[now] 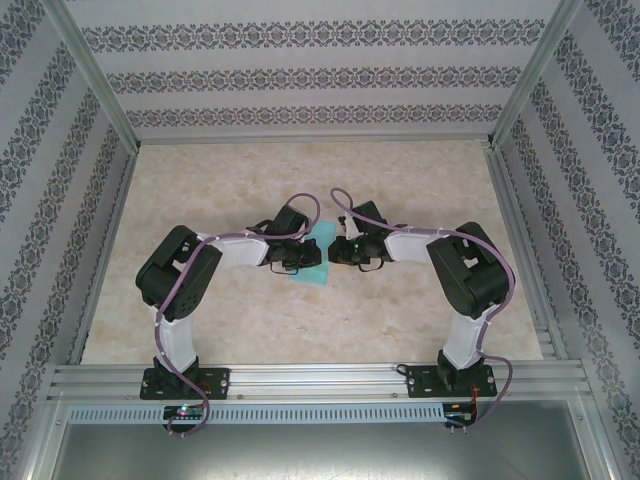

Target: Fold a paper plane with a square sheet of paper (pick it up from the middle)

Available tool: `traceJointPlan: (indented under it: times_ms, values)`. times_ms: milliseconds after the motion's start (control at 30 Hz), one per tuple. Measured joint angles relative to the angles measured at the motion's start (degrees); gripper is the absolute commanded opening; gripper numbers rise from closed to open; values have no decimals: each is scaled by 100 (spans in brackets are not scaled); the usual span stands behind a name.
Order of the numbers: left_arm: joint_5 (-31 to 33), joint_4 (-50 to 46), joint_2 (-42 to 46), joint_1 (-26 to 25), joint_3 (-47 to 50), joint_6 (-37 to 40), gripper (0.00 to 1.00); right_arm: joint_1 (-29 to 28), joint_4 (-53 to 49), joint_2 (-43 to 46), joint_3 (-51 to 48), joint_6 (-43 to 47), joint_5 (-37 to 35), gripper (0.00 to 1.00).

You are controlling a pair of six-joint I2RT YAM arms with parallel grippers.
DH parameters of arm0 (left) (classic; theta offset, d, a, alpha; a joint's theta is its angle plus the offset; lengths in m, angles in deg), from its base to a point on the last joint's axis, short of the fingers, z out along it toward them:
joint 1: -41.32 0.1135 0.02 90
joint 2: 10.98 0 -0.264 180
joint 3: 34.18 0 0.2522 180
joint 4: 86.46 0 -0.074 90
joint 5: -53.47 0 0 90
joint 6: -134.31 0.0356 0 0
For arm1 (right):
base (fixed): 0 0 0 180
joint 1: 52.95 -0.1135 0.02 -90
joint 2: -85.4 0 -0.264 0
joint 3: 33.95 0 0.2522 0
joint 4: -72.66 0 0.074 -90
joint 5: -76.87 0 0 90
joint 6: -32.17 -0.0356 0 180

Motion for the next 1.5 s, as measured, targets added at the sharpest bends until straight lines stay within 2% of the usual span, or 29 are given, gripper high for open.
traceJointPlan:
  times_ms: [333,733,1500]
  values:
    - [92,-4,9,-37,4,31,15,114,129,-94,264,20,-17,11]
    - [422,-68,42,-133,-20,85,16,125,68,-732,905,129,-20,9]
    - [1102,-402,26,-267,-223,57,16,111,-2,-748,949,323,-61,8]
